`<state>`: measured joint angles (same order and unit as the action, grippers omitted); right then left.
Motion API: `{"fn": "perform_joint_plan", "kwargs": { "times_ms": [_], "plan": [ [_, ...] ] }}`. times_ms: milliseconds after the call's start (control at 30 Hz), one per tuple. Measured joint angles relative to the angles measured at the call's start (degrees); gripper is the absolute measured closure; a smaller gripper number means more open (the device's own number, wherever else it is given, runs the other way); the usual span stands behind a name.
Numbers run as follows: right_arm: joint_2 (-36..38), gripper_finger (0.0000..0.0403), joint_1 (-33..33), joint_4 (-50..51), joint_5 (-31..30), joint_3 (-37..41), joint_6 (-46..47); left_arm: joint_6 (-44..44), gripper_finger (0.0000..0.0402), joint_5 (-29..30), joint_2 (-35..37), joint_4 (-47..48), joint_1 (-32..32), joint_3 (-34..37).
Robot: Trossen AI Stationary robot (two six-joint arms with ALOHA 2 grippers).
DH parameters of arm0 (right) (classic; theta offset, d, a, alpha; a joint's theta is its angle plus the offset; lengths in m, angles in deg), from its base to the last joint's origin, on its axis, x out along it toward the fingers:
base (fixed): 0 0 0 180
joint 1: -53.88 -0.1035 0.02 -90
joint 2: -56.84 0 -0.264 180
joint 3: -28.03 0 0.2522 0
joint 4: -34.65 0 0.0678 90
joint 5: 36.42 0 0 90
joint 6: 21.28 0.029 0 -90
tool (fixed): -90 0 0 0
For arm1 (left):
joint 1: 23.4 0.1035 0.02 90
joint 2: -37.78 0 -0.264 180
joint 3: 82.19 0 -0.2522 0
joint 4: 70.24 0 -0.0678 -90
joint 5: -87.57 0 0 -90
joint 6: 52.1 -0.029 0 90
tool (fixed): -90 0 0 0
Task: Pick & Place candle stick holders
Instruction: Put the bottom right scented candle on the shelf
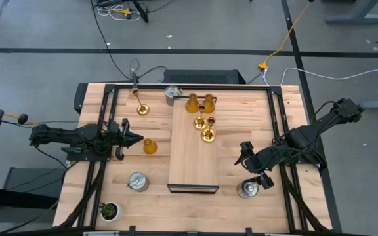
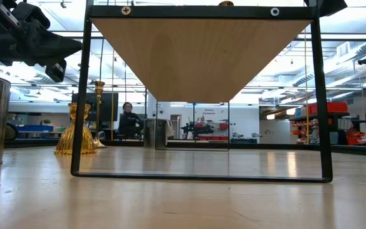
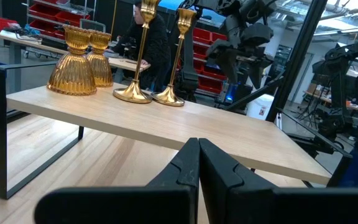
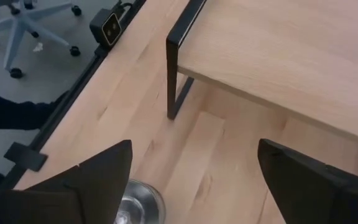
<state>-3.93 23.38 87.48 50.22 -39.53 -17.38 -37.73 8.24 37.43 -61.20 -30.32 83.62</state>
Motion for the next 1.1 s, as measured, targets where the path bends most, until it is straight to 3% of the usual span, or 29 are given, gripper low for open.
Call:
{"fn": "perform_joint_plan", "kwargs": {
  "times_ms": [333, 567, 1100],
  "plan": [
    [0.0, 0.0050, 0.0, 2.1, 3.0, 0.0, 2.8, 0.0, 0.0392, 0.0, 0.0, 0.0, 0.0, 0.0],
    [-0.2, 0.0007, 0.0, 5.3, 2.9, -0.6, 6.0, 0.0, 0.0392, 0.0, 0.0, 0.0, 0.0, 0.0],
    [-5.9, 0.0004, -3.7, 13.3, 5.2, -5.6, 2.9, 0.0, 0.0392, 0.0, 0.0, 0.0, 0.0, 0.0]
  ]
}}
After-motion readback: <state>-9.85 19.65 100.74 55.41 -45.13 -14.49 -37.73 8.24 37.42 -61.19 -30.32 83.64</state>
